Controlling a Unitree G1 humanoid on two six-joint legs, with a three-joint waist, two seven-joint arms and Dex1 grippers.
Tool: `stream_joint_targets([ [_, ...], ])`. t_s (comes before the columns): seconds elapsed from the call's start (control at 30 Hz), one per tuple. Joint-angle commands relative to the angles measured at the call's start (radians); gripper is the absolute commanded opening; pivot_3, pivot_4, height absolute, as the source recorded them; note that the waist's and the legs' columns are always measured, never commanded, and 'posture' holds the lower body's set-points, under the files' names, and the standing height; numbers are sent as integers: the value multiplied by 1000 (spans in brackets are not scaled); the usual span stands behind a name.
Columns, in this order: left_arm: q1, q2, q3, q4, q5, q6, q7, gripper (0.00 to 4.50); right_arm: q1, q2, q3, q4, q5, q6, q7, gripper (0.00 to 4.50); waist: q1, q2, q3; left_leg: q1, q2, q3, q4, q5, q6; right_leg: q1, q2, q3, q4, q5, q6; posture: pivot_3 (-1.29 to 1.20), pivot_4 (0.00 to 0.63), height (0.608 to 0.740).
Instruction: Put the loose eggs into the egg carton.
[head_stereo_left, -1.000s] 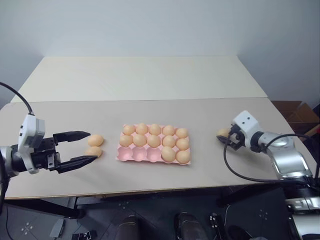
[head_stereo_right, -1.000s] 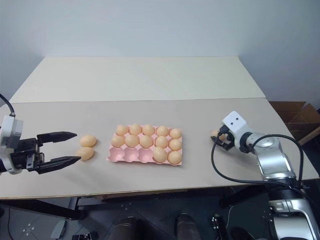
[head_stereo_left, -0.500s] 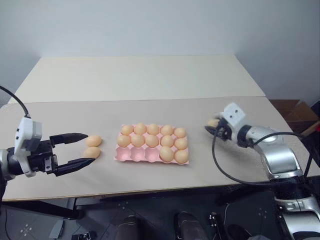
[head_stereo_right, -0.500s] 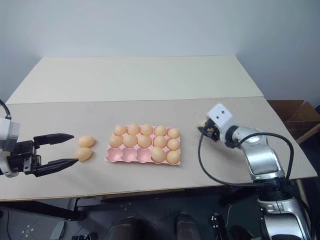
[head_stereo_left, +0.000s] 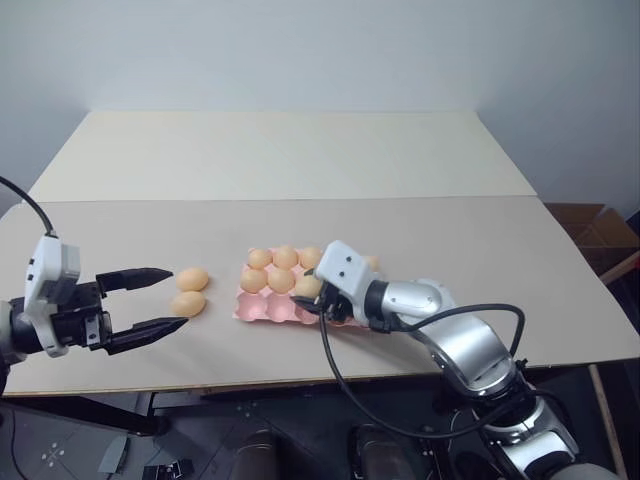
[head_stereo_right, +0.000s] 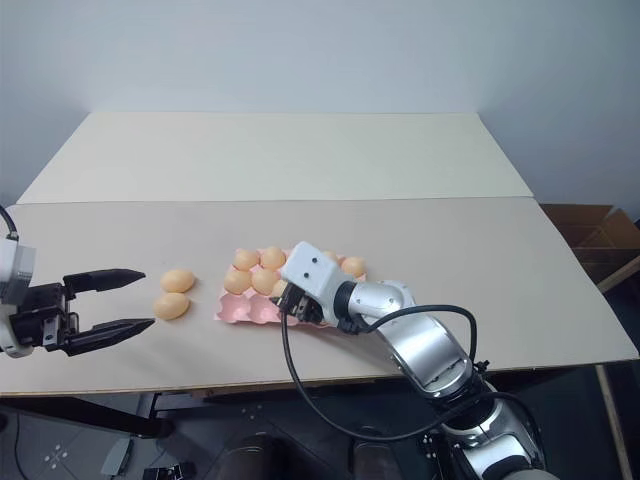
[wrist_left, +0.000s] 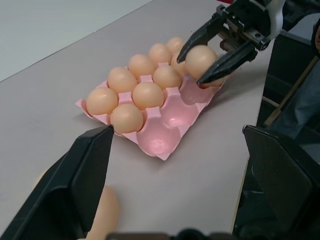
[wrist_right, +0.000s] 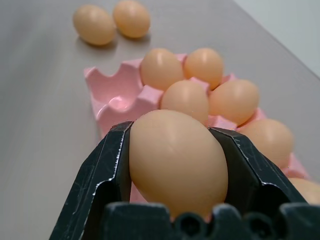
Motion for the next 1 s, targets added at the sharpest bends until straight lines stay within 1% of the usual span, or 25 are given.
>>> stream_joint_targets([
  [0.03, 2, 13, 40, -25, -11, -3, 3, 4500, -5, -11, 23, 13, -33, -34, -1, 2592, -1, 0, 0, 0, 0, 0, 0, 0, 0, 0, 0, 0, 1, 0, 0, 0, 150, 740],
  [0.07, 4, 12, 41, -25, -10, -3, 3, 4500, -7, -7, 22, 18, -36, -34, -5, 2953, -1, 0, 0, 1, 1, 0, 0, 0, 0, 0, 1, 0, 1, 0, 0, 0, 150, 740],
  [0.13, 5, 14, 45, -24, -11, -2, 2, 4500, -17, 5, 2, 13, -28, -35, -7, 3450, -1, 0, 0, 1, 1, 0, 0, 0, 0, 0, 1, 0, 2, -1, -1, 0, 150, 740],
  [0.23, 10, 18, 53, -23, -12, 2, 0, 4500, -29, 16, -52, -22, 7, -20, 3, 4476, -2, 0, 0, 1, 1, 0, 0, 0, 0, 0, 1, 0, 2, -1, -1, 0, 150, 740],
  [0.37, 20, 19, 61, -21, -10, 3, 0, 4500, -27, 3, -112, -65, 38, -12, 11, 4476, -1, 0, 0, 0, 1, 0, 0, 0, 0, 0, 1, 0, 1, 0, -1, 0, 150, 740],
  [0.43, 28, 20, 70, -16, -5, 6, 2, 4500, -33, -10, -183, -112, 83, -3, 26, 4476, -1, 0, 0, 0, 1, 0, 0, 0, 0, 0, 0, 0, 1, 0, -1, 0, 150, 740],
  [0.5, 40, 22, 91, -2, 1, 10, 6, 4500, -35, -46, -282, -162, 155, 10, 67, 4476, 1, 0, 0, 0, 1, 0, 0, 0, 0, 0, 0, 0, 1, 0, -1, 0, 150, 740],
  [0.57, 60, 27, 113, 16, 11, 8, -2, 4500, -21, -108, -382, -193, 224, 10, 124, 4476, 2, 0, 0, 0, 1, 0, 0, 0, 0, 0, 0, -1, 1, 0, -1, 0, 150, 740],
  [0.67, 108, 28, 152, 35, 25, 6, -17, 4500, 43, -227, -532, -208, 319, -40, 237, 4476, 2, 0, 0, 0, 1, 0, 0, 0, 0, 0, 0, -1, -1, -1, -1, 0, 150, 740],
  [0.73, 140, 21, 182, 37, 28, 1, -26, 4500, 113, -302, -620, -187, 360, -97, 323, 4476, 3, 0, 0, 1, 1, 0, -1, 0, 0, 1, 0, -1, -1, -1, -2, 0, 150, 740],
  [0.8, 161, -1, 211, 36, 30, -13, -16, 4500, 196, -364, -683, -156, 369, -182, 407, 4476, 2, -1, 0, 1, 1, 0, -2, 0, 0, 1, 0, -1, -2, -2, -2, 0, 150, 740],
  [0.9, 186, -36, 234, 40, 37, -45, -10, 4500, 318, -432, -713, -97, 324, -308, 482, 4476, 1, -1, 0, 2, 1, 0, -3, 0, 0, 2, 0, -1, -2, -2, -2, 0, 150, 740],
  [1.0, 197, -41, 242, 49, 26, -47, -19, 4500, 369, -448, -711, -63, 303, -367, 474, 4476, -3, -1, 0, 4, 1, 0, -2, 0, 0, 2, 0, 0, -1, -4, -3, 0, 150, 740],
])
